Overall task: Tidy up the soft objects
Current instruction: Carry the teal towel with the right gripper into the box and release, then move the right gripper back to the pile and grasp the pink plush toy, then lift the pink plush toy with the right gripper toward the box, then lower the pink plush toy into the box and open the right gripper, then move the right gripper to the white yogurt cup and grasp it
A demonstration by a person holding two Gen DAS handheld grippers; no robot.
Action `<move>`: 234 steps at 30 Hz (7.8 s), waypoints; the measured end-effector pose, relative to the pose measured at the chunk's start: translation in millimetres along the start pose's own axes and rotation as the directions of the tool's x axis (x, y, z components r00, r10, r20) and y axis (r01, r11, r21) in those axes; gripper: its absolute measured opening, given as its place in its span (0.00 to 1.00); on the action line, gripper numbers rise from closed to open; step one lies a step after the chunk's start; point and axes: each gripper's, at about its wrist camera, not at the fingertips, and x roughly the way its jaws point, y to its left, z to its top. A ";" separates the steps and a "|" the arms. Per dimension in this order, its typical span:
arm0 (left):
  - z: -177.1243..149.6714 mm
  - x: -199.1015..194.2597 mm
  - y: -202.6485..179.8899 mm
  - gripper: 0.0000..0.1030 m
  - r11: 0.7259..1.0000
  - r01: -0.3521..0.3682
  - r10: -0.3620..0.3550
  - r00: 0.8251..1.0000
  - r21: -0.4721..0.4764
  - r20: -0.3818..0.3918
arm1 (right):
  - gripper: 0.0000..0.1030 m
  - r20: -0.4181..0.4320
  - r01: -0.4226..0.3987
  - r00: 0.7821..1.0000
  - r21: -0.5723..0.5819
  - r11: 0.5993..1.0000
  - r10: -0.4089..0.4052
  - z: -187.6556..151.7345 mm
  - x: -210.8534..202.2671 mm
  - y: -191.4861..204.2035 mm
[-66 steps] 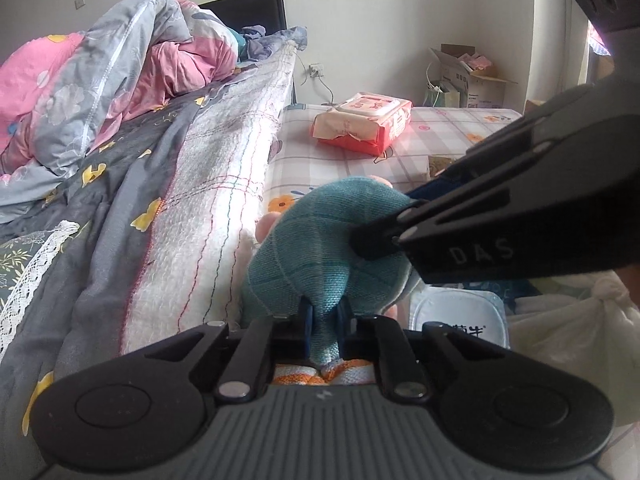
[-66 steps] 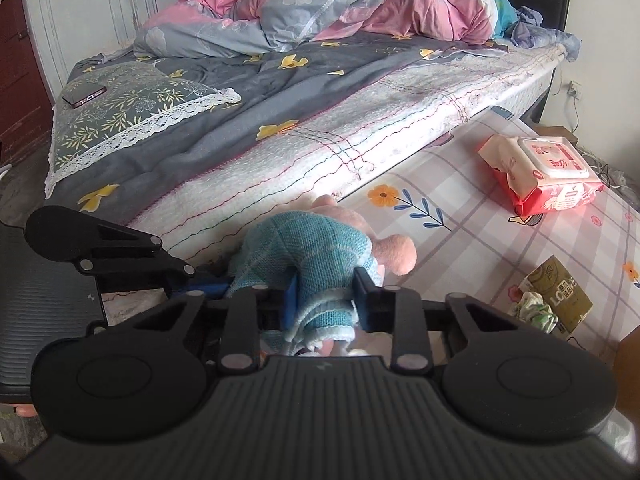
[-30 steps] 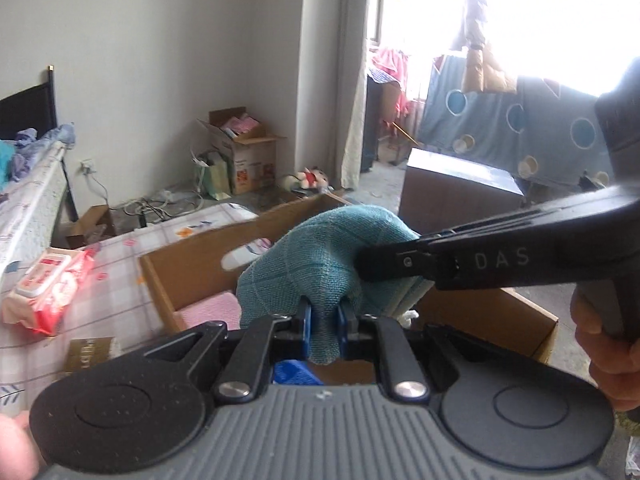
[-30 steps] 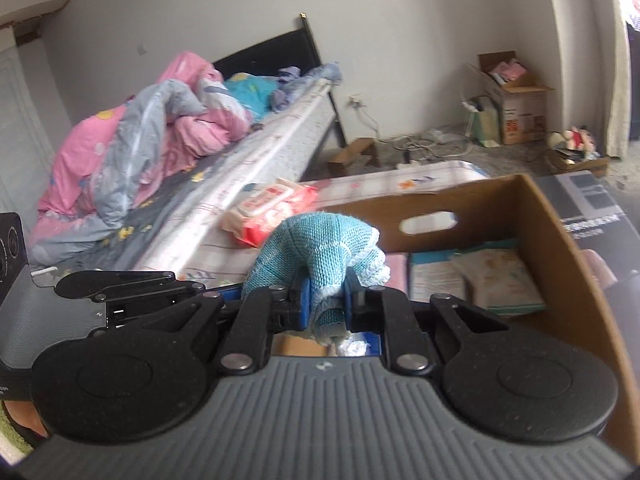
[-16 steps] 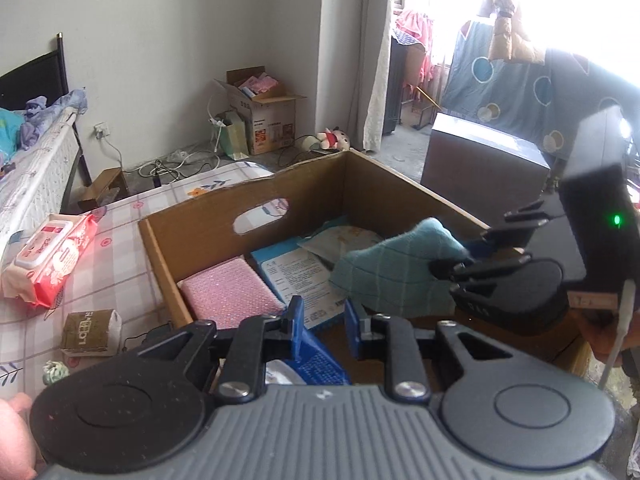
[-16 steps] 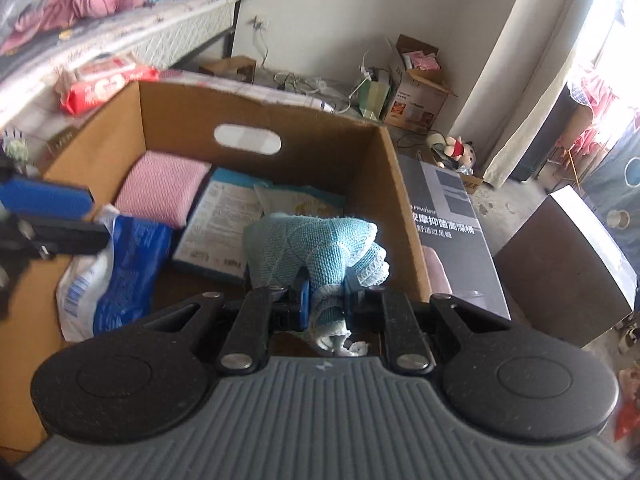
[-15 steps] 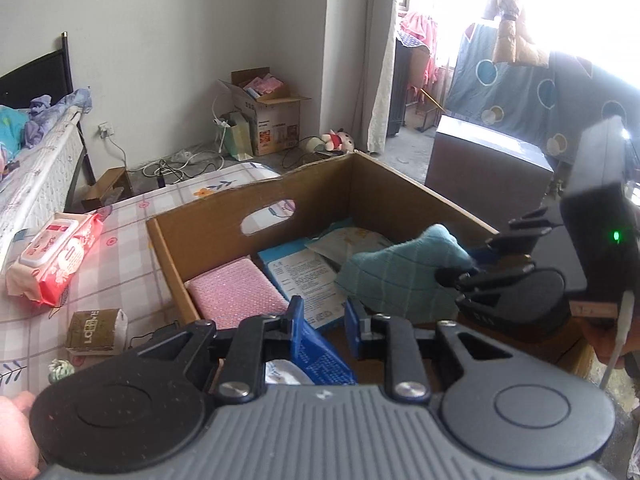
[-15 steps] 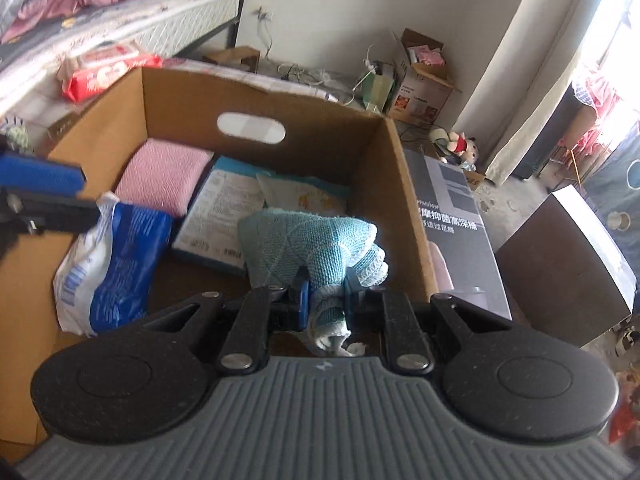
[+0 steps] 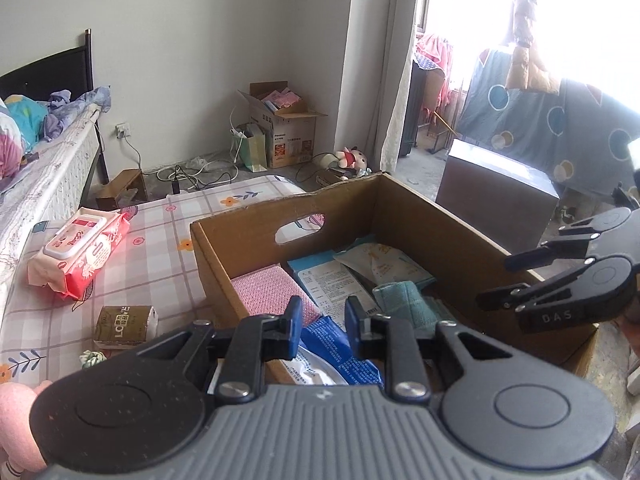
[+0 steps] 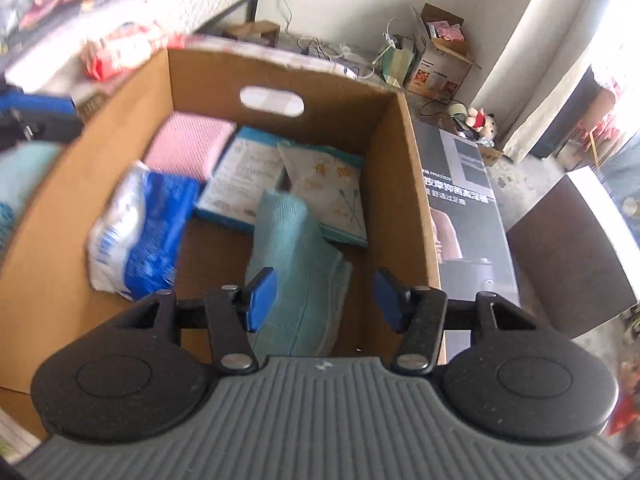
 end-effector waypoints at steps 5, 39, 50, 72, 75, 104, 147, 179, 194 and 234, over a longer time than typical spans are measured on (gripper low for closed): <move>-3.5 -12.7 12.3 0.25 0.999 -0.018 0.019 1.000 -0.030 0.014 | 0.46 -0.029 -0.243 0.968 0.138 0.960 0.249 11.1 5.6 4.6; -70.9 -112.1 95.6 0.70 0.968 -0.193 0.198 0.980 -0.161 0.011 | 0.63 0.038 -0.310 0.948 0.346 0.885 0.317 29.5 -11.5 17.9; -89.8 -111.9 159.0 0.72 0.898 -0.413 0.410 0.911 -0.150 -0.053 | 0.63 0.129 -0.688 0.721 0.255 0.680 0.681 128.0 -36.9 152.9; -109.8 -44.4 242.4 0.76 0.887 -0.393 0.341 0.911 -0.243 -0.230 | 0.62 -0.227 -0.511 0.632 0.596 0.619 0.741 179.8 173.5 346.6; -108.2 -42.9 243.5 0.77 0.889 -0.389 0.336 0.913 -0.242 -0.232 | 0.63 -0.228 -0.487 0.628 0.630 0.604 0.744 177.8 184.7 351.1; -114.2 -58.5 262.4 0.68 0.854 -0.327 0.249 0.940 -0.405 -0.232 | 0.14 -0.051 -0.586 0.632 0.622 0.519 0.773 180.8 148.7 334.1; 22.8 57.4 -28.2 0.70 0.992 0.103 -0.114 0.981 -0.072 -0.158 | 0.13 0.331 -0.502 0.853 0.730 0.464 0.402 27.7 7.7 -93.1; 11.2 -17.9 9.4 0.70 0.996 0.038 -0.044 0.997 -0.085 -0.067 | 0.18 -0.109 -0.357 0.874 0.517 0.778 0.474 -1.1 47.9 -10.6; -5.9 -51.9 30.4 0.71 0.992 -0.002 -0.005 0.999 -0.129 -0.053 | 0.43 0.051 -0.314 0.941 0.499 0.808 0.335 34.6 27.3 -26.9; -147.0 -165.8 140.5 0.75 0.901 -0.351 0.314 0.933 -0.255 -0.173 | 0.51 0.150 -0.543 0.838 0.122 0.831 0.525 76.1 -67.8 125.8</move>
